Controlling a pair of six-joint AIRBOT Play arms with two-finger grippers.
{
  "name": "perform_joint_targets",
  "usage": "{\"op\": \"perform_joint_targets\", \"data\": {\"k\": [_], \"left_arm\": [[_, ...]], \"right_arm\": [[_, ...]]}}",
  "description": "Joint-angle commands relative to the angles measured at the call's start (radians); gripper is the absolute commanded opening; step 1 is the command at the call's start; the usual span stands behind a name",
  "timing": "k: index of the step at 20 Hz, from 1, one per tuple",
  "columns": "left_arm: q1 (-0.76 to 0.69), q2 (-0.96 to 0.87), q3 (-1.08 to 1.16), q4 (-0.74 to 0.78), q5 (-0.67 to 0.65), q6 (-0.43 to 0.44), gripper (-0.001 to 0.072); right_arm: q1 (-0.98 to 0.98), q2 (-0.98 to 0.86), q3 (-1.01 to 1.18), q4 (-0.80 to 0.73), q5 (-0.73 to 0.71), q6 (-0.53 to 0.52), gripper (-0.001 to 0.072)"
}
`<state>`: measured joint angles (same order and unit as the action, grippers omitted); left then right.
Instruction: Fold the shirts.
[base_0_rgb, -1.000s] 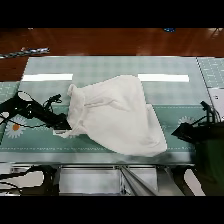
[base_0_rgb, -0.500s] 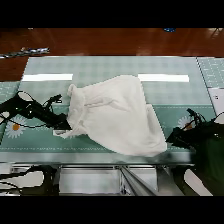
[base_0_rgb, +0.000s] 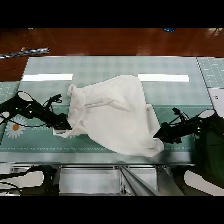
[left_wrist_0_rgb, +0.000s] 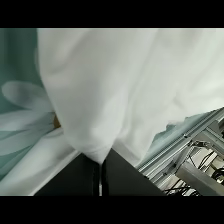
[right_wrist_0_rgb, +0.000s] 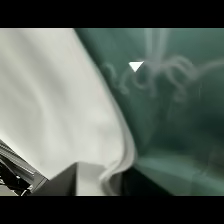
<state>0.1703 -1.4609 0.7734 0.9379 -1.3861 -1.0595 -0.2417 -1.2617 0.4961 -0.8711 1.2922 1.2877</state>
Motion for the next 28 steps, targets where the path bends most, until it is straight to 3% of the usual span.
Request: {"op": "perform_joint_targets", "data": {"k": [1,4,7,11,18,23,28], "left_arm": [[-0.001,0.0,0.001,-0.054,0.01,0.0,0.0025],[0.0,0.018,0.051,-0.127,-0.037,0.027,0.0025],[0.0,0.084,0.219,-0.299,-0.1,0.031,0.0025],[0.0,0.205,0.523,-0.528,-0.059,0.023,0.0025],[0.105,0.384,1.025,-0.527,0.007,-0.092,0.0025],[0.277,0.56,1.106,-0.412,-0.009,-0.146,0.0025],[0.168,0.722,1.106,-0.201,0.007,-0.196,0.0025]], "right_arm": [[0.159,-0.032,0.071,0.034,-0.047,-0.013,0.0048],[0.234,-0.005,0.253,0.034,0.033,-0.013,0.0022],[0.221,0.079,0.52,0.03,0.079,0.023,0.0022],[0.17,0.158,0.903,0.024,0.098,0.068,0.0022],[0.032,0.336,1.249,0.023,0.115,0.087,0.0022],[-0.018,0.54,1.254,-0.097,0.114,0.117,0.0022],[-0.018,0.682,1.254,-0.24,0.149,0.188,0.0022]]}}
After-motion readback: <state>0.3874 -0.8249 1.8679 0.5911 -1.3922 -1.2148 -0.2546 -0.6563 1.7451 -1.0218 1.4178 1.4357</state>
